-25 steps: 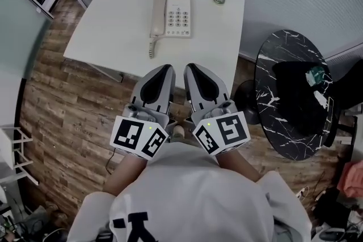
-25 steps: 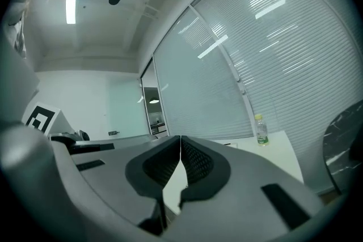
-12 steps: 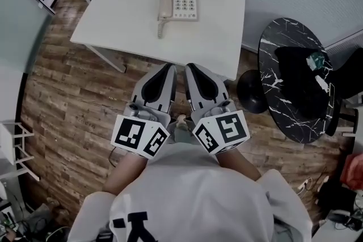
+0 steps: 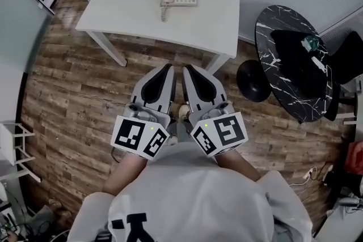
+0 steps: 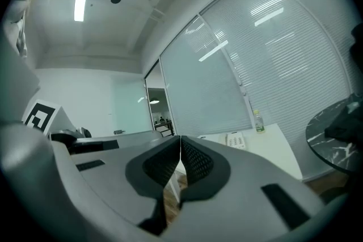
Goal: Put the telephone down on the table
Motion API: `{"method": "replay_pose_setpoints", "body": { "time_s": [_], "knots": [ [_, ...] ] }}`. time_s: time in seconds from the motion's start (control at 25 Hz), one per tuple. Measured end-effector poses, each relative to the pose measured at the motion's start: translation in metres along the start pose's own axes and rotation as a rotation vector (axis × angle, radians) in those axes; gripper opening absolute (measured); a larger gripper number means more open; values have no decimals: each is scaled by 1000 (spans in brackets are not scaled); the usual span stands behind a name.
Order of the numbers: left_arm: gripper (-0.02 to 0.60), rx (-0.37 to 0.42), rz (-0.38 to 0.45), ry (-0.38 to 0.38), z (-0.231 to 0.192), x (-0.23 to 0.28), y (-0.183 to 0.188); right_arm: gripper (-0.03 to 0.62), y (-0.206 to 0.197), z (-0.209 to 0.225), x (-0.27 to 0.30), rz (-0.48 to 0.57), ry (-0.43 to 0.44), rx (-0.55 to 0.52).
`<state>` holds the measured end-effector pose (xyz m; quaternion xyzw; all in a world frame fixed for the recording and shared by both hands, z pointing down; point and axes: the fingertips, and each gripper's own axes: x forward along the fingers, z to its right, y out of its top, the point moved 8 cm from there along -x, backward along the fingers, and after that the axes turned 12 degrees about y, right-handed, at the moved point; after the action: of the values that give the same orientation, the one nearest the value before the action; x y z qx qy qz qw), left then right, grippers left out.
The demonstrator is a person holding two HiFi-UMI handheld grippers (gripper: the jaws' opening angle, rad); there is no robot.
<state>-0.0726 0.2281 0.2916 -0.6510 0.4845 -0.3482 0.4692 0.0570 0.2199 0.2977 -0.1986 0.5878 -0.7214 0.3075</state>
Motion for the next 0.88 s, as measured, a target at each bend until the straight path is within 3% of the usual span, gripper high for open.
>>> {"method": "replay_pose_setpoints", "body": {
  "time_s": [0.44,0.88],
  "knots": [
    [5,-4,1,-11,8,-53,-1,28,-5,-44,-35,22,-18,-3],
    [5,-33,8,5,18,-62,-3,26,1,-51,-51,1,-21,-58]
  ]
}}
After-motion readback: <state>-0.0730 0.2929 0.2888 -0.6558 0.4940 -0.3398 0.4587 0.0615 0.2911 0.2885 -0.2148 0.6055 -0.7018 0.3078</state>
